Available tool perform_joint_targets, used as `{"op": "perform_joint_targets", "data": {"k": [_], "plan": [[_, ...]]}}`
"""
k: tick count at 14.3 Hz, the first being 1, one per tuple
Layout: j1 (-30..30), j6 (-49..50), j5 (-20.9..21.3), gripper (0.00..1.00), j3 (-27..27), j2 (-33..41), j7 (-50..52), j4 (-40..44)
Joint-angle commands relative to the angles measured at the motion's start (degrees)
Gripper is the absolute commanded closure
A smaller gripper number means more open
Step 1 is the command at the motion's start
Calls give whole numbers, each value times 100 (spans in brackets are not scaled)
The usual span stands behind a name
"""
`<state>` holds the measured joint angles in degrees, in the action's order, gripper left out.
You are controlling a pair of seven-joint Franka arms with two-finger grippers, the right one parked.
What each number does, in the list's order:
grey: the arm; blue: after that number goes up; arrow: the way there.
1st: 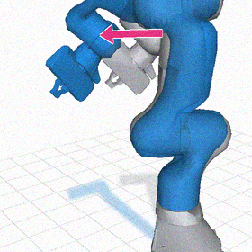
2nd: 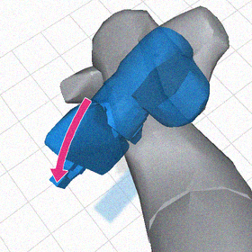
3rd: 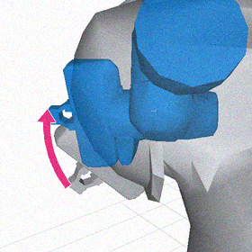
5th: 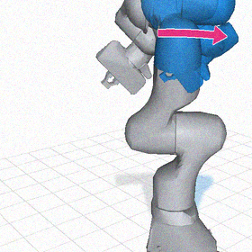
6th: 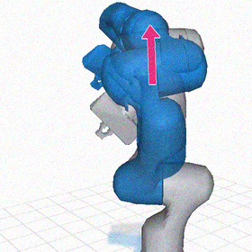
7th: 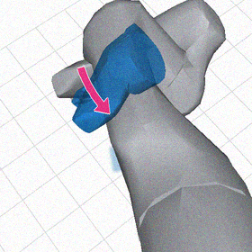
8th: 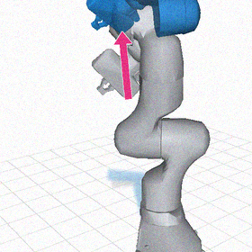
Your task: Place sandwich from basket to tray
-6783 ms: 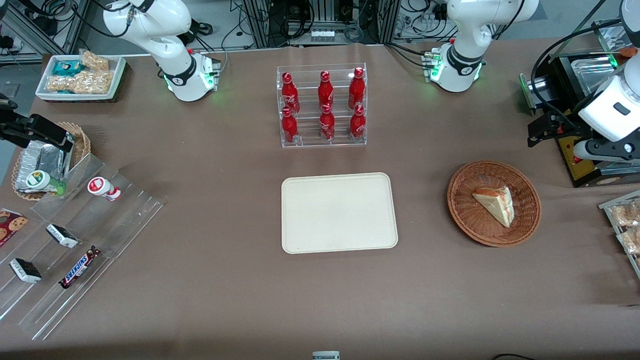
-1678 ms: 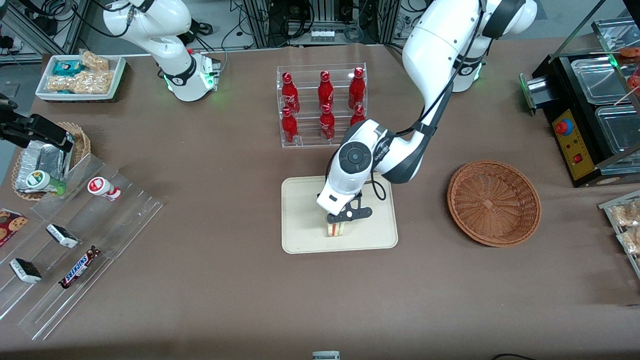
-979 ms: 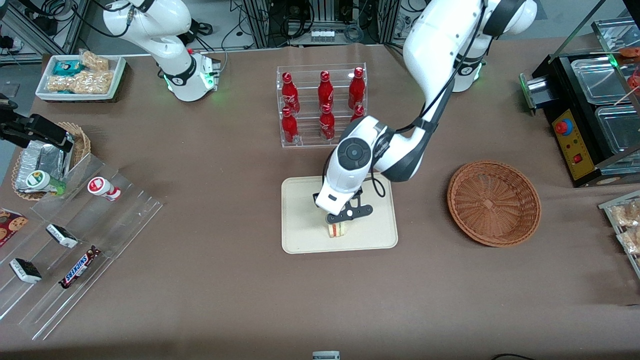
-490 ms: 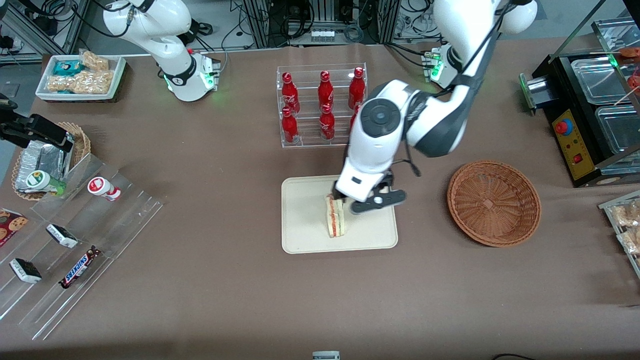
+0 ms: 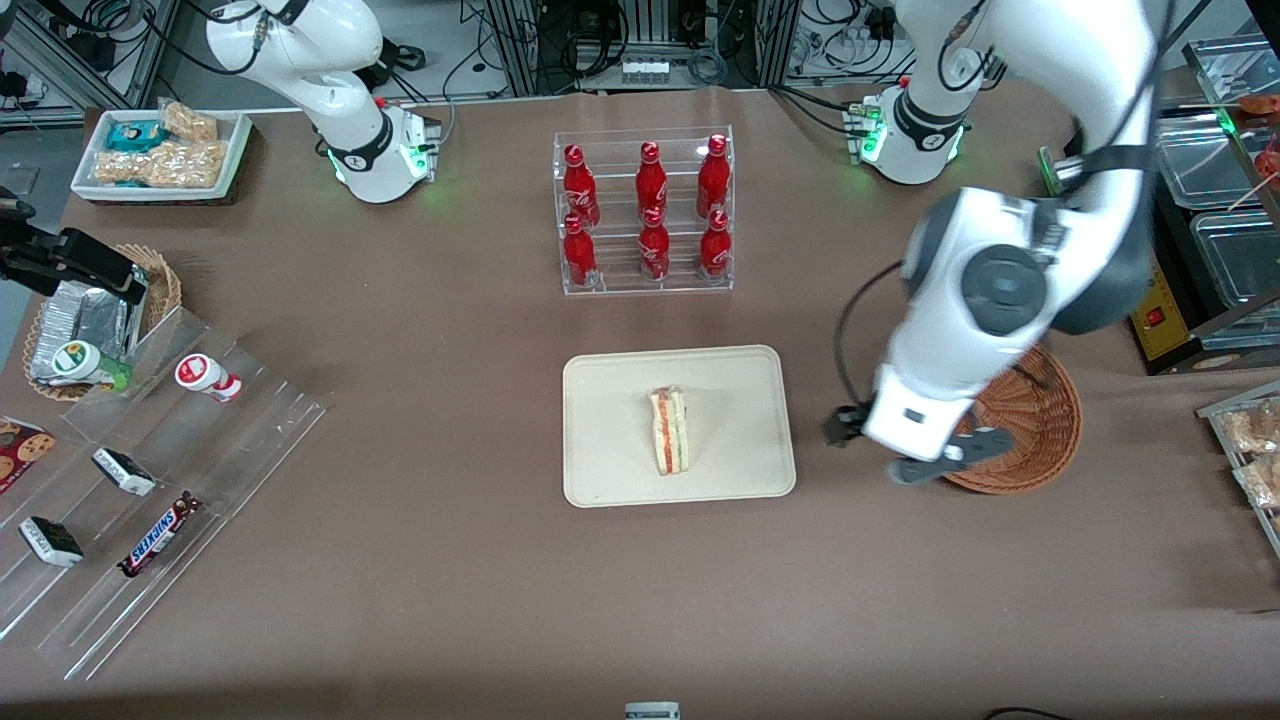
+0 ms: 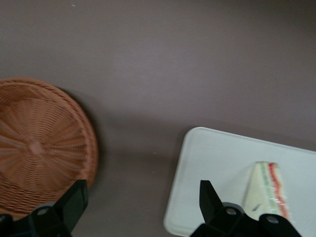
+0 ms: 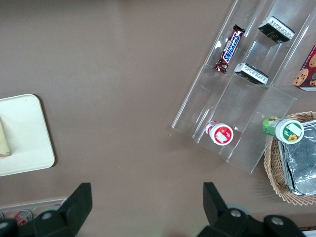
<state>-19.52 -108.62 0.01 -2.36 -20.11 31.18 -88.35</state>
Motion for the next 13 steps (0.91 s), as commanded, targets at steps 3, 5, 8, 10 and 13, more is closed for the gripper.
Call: {"op": "perform_joint_targets", "data": {"k": [3,5,8,10,13], "plan": [[721,876,-62,0,69,683,-1734,-279],[941,1254,-54,0,69,885,-2289,-288],[1301,1598,-10,0,60,1219,-3132,-297],[1590,1695,-10,0,112,1474,-3389,-288],[2161,1739,17,0,638,1650,-3434,-244]]}}
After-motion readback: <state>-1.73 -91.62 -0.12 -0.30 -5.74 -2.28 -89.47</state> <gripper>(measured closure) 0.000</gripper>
